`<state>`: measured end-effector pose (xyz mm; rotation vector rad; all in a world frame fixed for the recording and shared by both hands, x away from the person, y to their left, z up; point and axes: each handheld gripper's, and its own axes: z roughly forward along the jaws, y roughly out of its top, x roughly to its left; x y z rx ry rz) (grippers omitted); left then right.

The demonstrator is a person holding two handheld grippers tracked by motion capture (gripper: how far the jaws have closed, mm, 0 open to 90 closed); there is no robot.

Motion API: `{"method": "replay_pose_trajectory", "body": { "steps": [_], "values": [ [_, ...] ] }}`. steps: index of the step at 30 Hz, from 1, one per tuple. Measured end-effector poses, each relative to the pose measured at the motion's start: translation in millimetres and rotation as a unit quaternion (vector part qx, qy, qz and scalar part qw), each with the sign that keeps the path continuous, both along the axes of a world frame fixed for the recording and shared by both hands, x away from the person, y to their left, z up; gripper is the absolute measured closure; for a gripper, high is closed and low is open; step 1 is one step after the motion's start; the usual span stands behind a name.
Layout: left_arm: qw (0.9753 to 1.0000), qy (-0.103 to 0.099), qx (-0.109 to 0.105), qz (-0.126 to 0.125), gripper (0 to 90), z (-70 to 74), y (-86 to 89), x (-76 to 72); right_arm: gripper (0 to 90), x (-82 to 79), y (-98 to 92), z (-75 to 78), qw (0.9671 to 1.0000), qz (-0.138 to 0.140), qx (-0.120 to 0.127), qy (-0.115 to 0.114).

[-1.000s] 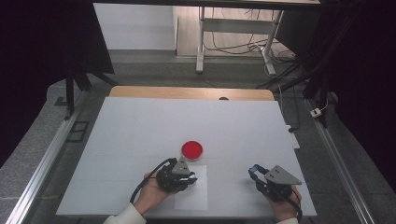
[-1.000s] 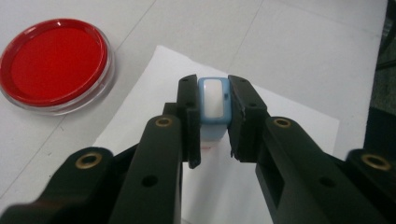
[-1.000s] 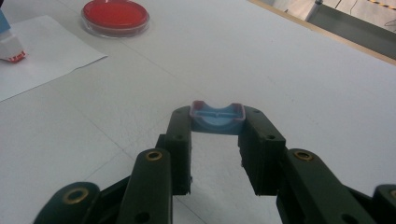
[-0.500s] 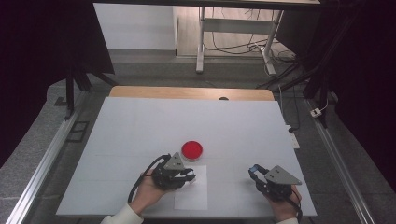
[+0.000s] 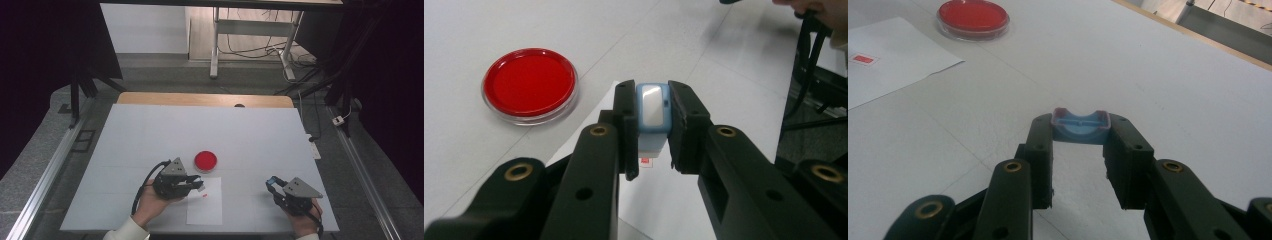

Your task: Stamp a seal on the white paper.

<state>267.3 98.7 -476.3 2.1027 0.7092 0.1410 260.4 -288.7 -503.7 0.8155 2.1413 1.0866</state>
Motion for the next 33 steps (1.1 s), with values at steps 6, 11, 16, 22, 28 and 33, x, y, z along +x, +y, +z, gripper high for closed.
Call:
{"method": "replay_pose_trajectory", "body": {
  "steps": [6, 11, 16, 22, 28, 33],
  "values": [
    [0.9998, -0.003, -0.010, 0.014, 75.7, 2.0, 8.3, 1.0, 65.0, 0.2, -0.2, -0.1, 1.0000, 0.000, 0.001, 0.000],
    [0.9995, -0.005, -0.021, 0.023, 75.6, 3.4, 15.6, 1.8, 65.0, 0.1, -0.3, -0.2, 1.0000, 0.000, -0.001, 0.000],
    [0.9986, -0.006, -0.038, 0.037, 75.6, 6.6, 24.0, 2.7, 65.0, 1.1, -1.7, -1.2, 1.0000, -0.003, 0.000, 0.003],
    [0.9974, -0.007, -0.052, 0.049, 75.6, 11.1, 34.0, 4.9, 65.0, 2.4, -1.7, -2.5, 1.0000, -0.001, -0.001, 0.002],
    [0.9971, -0.009, -0.056, 0.051, 75.6, 13.0, 36.2, 4.6, 65.0, 2.3, -1.8, -2.3, 1.0000, -0.002, 0.000, 0.002],
    [0.9969, -0.011, -0.055, 0.055, 75.6, 12.5, 36.2, 5.0, 65.0, 2.6, -1.5, -2.6, 1.0000, -0.002, -0.002, 0.003]
  ]
}}
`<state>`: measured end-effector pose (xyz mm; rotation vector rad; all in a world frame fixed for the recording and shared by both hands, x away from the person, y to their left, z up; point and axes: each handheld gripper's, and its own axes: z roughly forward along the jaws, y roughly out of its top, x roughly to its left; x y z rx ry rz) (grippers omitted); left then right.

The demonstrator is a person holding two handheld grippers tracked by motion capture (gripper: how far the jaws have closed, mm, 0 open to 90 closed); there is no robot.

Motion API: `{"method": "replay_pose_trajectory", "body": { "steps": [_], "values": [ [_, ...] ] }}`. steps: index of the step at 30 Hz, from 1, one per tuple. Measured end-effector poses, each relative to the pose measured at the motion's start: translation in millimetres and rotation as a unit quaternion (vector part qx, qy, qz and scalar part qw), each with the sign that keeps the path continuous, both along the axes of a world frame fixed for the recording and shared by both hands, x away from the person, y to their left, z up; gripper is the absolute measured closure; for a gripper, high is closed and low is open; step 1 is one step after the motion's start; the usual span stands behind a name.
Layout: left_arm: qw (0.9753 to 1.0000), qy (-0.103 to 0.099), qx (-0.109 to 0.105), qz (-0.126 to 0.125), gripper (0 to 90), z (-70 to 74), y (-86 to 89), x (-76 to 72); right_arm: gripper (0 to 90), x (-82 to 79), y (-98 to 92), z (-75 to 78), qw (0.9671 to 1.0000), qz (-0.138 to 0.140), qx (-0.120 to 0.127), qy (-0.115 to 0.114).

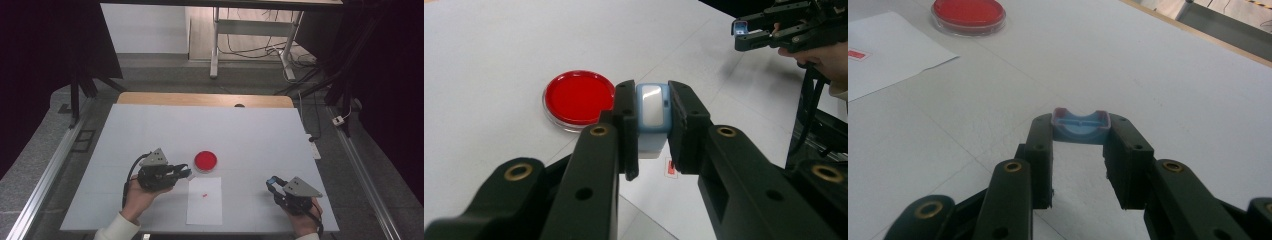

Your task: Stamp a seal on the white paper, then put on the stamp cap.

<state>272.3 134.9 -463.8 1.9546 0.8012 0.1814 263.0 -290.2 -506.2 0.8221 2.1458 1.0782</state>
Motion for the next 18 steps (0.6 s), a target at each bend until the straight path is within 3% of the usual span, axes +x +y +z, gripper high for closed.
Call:
{"method": "replay_pose_trajectory", "body": {
  "steps": [18],
  "values": [
    [1.0000, -0.001, -0.001, 0.004, 75.6, -0.6, -2.1, -0.5, 65.0, -1.6, 2.0, 1.0, 1.0000, 0.003, 0.002, -0.002]
  ]
}}
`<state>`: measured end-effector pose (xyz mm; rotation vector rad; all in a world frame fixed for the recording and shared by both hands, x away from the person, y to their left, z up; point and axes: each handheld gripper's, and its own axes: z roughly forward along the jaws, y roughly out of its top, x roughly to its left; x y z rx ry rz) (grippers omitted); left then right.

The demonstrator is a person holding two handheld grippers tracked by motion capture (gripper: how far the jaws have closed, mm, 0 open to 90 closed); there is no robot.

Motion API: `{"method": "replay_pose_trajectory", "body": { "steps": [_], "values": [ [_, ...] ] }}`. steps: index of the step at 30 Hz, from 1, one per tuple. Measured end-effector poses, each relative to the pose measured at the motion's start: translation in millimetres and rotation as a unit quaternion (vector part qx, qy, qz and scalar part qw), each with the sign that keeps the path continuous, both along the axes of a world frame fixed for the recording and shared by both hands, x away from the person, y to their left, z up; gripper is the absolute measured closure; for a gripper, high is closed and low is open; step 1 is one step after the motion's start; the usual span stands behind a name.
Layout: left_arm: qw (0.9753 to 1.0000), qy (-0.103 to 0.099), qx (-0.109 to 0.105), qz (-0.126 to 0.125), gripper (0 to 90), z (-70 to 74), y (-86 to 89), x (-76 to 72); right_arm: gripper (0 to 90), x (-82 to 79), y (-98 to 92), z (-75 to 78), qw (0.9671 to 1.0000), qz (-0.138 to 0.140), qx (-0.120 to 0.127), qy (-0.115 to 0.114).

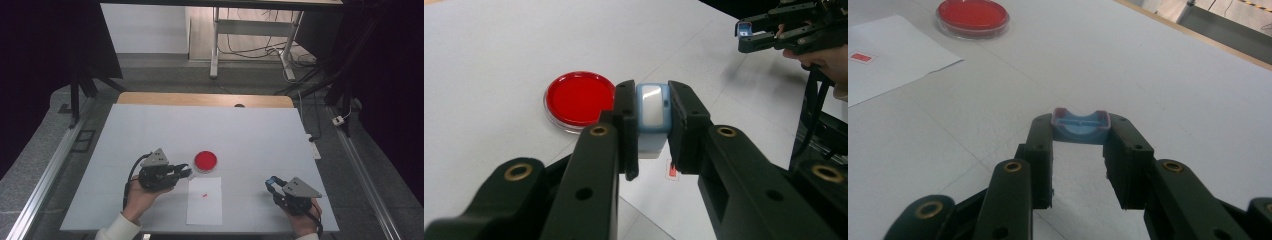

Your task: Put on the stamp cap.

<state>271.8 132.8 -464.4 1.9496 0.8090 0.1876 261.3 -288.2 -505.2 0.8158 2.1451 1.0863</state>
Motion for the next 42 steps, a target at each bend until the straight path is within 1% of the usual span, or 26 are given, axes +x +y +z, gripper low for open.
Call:
{"method": "replay_pose_trajectory", "body": {
  "steps": [14, 18, 21, 22, 24, 25, 28, 33, 38, 42],
  "values": [
    [1.0000, 0.000, -0.003, -0.002, 75.6, 0.4, -2.9, 0.1, 65.0, -2.0, 8.2, 1.0, 1.0000, 0.008, 0.002, -0.002],
    [1.0000, 0.001, -0.002, -0.003, 75.6, 0.2, -4.0, 0.2, 65.0, -2.2, 11.3, 1.6, 0.9999, 0.013, 0.007, -0.003],
    [1.0000, 0.001, -0.002, -0.004, 75.6, 0.2, -5.1, 0.0, 65.0, -2.2, 14.7, 1.8, 0.9997, 0.019, 0.018, 0.000],
    [1.0000, 0.001, -0.002, -0.005, 75.5, 0.2, -5.4, -0.1, 65.0, -2.0, 16.0, 1.7, 0.9994, 0.022, 0.027, 0.001],
    [1.0000, 0.001, -0.002, -0.005, 75.6, 0.3, -5.9, -0.2, 65.0, -2.1, 19.3, 1.9, 0.9992, 0.024, 0.031, 0.002],
    [1.0000, 0.001, -0.002, -0.004, 75.6, 0.3, -6.1, -0.2, 65.0, -2.3, 21.3, 2.0, 0.9993, 0.025, 0.028, 0.002],
    [1.0000, 0.001, -0.002, -0.005, 75.5, 0.2, -6.3, 0.0, 65.0, -2.6, 27.6, 1.2, 0.9990, 0.034, 0.027, 0.004],
    [1.0000, 0.001, -0.002, -0.005, 75.5, 0.2, -6.5, 0.0, 65.0, -3.0, 38.7, -0.5, 0.9979, 0.051, 0.039, 0.013],
    [1.0000, 0.001, -0.001, -0.005, 75.5, 0.0, -7.0, 0.1, 65.0, -4.4, 48.9, -1.4, 0.9969, 0.063, 0.043, 0.018],
    [1.0000, 0.001, 0.000, -0.005, 75.5, 0.1, -7.3, 0.0, 65.0, -5.2, 57.3, -2.4, 0.9964, 0.073, 0.040, 0.019]
  ]
}}
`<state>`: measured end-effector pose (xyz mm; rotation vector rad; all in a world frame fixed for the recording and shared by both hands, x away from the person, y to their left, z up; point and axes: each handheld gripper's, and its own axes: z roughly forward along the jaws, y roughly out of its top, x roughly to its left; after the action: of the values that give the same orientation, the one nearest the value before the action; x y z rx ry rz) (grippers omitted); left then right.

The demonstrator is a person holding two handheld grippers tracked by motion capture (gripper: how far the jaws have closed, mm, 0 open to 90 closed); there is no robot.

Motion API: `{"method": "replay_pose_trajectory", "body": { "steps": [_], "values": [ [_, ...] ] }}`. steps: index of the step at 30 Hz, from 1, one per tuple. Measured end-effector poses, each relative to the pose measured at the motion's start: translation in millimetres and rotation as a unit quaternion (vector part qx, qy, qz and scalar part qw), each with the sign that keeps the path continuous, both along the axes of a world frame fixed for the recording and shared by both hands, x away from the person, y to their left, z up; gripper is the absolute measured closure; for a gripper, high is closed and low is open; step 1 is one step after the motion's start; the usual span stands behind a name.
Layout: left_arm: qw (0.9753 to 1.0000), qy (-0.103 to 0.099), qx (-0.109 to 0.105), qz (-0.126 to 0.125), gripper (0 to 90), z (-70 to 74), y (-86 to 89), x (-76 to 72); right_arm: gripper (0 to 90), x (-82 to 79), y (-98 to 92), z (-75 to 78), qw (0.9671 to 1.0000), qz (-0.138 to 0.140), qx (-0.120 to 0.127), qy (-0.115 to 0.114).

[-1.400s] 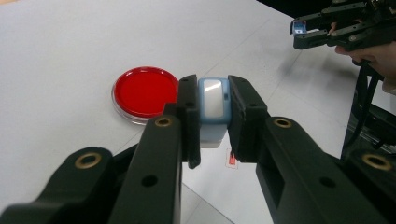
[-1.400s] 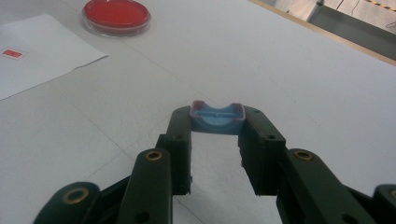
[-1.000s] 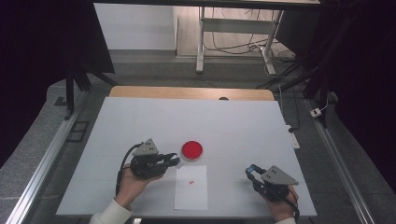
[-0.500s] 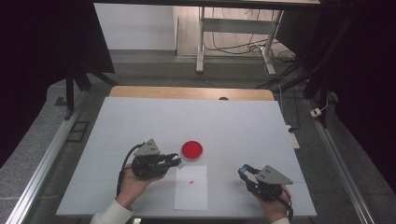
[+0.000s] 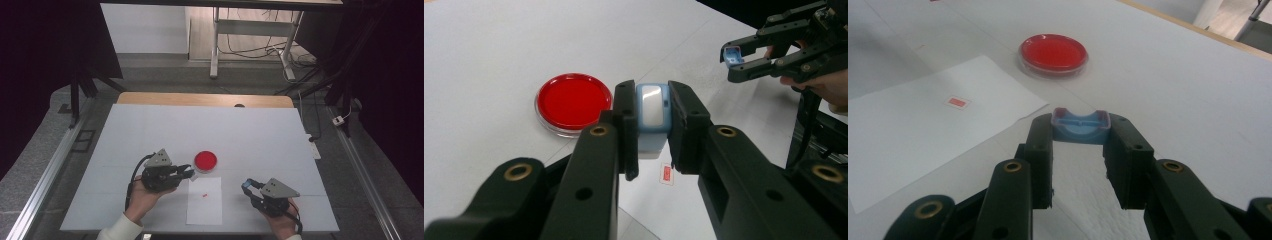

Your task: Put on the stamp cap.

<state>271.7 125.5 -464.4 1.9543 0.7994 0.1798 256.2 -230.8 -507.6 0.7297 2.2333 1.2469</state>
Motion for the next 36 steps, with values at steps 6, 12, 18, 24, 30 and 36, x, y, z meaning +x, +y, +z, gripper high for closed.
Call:
{"method": "replay_pose_trajectory", "body": {
  "steps": [6, 12, 18, 24, 30, 36],
  "values": [
    [1.0000, 0.000, -0.002, 0.000, 75.5, 0.3, -0.4, -0.4, 65.0, -0.8, 11.8, -1.3, 1.0000, 0.008, 0.001, 0.000],
    [1.0000, 0.001, -0.001, 0.000, 75.5, 0.4, -0.5, -0.5, 65.0, -2.6, 24.6, -3.2, 0.9998, 0.021, 0.004, 0.003],
    [1.0000, 0.001, -0.001, -0.001, 75.5, 0.7, -1.1, -0.8, 65.0, -4.1, 38.9, -5.7, 0.9994, 0.034, 0.000, 0.003],
    [1.0000, 0.000, -0.001, -0.002, 75.5, 0.7, -2.9, -0.8, 64.9, -5.1, 54.5, -6.8, 0.9990, 0.045, 0.000, 0.003],
    [1.0000, 0.000, -0.001, -0.005, 75.5, 1.6, -4.0, -1.5, 65.0, -5.0, 64.4, -6.0, 0.9988, 0.050, 0.001, 0.001],
    [1.0000, 0.001, -0.003, -0.005, 75.5, 2.0, -4.4, -1.6, 65.0, -5.7, 71.4, -7.5, 0.9983, 0.058, -0.003, 0.001]
  ]
}}
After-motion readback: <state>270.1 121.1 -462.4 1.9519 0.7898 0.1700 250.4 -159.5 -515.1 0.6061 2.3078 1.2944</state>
